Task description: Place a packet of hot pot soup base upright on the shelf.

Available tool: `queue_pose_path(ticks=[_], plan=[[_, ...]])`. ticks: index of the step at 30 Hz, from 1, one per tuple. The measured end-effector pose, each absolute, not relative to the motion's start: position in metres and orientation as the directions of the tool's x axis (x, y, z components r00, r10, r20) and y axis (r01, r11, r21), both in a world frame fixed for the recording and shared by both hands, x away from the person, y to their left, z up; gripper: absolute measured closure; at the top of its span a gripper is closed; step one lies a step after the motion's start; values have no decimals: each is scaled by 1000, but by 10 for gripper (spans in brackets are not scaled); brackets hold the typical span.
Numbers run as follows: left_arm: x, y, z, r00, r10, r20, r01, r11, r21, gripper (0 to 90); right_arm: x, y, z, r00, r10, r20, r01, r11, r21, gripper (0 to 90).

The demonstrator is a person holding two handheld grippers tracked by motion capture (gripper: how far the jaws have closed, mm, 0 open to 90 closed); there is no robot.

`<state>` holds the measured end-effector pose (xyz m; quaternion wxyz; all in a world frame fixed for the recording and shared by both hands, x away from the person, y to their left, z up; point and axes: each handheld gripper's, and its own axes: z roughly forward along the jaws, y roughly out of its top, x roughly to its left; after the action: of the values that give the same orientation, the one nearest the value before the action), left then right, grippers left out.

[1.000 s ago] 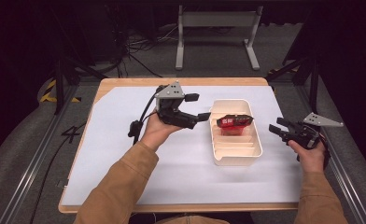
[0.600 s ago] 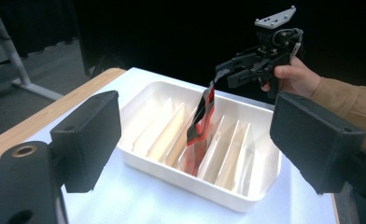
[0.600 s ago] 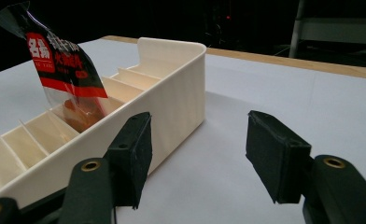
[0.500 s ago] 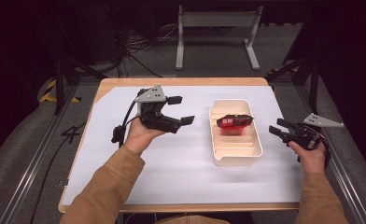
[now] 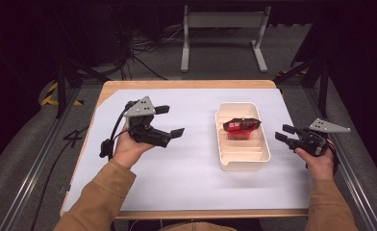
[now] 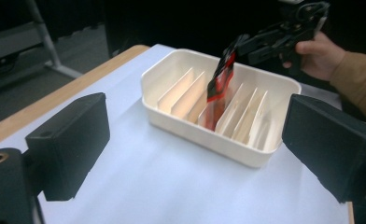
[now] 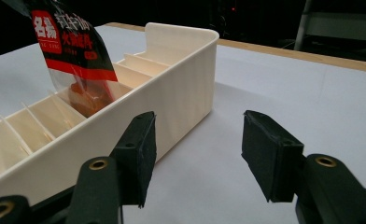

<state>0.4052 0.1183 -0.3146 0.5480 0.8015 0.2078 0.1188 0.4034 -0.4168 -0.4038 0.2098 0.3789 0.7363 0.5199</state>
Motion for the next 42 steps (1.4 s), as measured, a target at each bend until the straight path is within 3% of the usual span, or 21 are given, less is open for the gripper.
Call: queue_pose_path(ticks=[20, 27, 42], plan=[[401, 179, -381, 811, 571, -127, 302, -224, 926, 76, 402, -412, -410, -633, 771, 73, 348, 199, 916, 450], [393, 181, -402, 778, 622, -86, 301, -250, 920, 85, 400, -412, -411, -634, 770, 70, 349, 205, 914, 444], [393, 181, -434, 767, 626, -141, 384, -272, 882, 76, 402, -405, -418, -645, 762, 51, 359, 244, 901, 429]])
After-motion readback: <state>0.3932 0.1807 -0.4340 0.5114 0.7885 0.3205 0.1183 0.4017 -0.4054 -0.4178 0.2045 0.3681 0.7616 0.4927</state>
